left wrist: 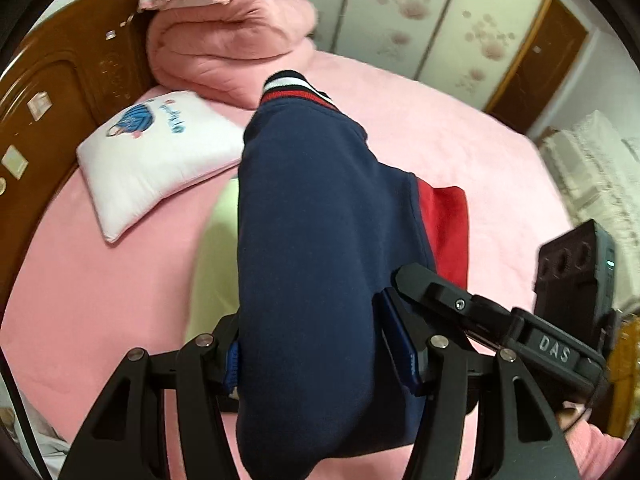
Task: Fold large clothes
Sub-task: 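Carry the folded jacket with both grippers and lay it on the lime-green clothes stack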
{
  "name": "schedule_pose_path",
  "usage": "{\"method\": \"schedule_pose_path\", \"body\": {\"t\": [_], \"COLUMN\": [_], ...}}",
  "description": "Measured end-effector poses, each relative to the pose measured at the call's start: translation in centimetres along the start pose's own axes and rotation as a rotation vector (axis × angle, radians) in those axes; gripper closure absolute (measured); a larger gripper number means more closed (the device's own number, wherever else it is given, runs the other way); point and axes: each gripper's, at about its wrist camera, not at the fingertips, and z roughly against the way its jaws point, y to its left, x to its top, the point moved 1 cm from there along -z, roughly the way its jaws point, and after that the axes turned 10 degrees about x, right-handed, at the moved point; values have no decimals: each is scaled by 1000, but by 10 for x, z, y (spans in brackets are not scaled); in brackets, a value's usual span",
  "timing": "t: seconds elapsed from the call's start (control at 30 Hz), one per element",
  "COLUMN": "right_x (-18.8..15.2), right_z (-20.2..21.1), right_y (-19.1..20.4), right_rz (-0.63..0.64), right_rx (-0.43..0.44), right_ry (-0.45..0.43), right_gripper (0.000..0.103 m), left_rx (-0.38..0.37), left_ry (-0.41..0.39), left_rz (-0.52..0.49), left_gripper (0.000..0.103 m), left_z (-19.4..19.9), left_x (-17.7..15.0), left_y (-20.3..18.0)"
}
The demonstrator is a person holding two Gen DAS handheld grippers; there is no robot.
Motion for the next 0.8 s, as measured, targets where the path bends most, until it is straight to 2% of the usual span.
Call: {"method": "schedule_pose_path", "body": {"t": [0.07,0.27,0.33,0.4,0.53,0.67,0.8], "right_x": [-7,-40,-52,-60,-64,-65,-63], "right_z": [-18,-54,-62,-62,-56,-52,-50], "right_y": [-18,-94,-117,-129,-130,-133,-138], "right_rz": [5,-87,-122,-137,-84,-63,-47], "right_rx": [-29,-166,-221,-226,-249,-280,-313], "right_ry": [-7,50,77,67,36,39,66], "right_gripper": [76,75,75,74,72,65,63], "left_rx": [30,113,121,116,79,82,87], "left_ry": [7,132,116,82,89,92,97], "left_rz": [0,7,-10,-37,-31,-32,-41], "left_gripper": [46,46,46,46,45,43,42], "left_z": [-23,-112,-118,-120,-129,-124,-125], "left_x": [-12,-64,-74,-76,-74,-74,-75], "left_y": [32,32,27,24,28,22,21]}}
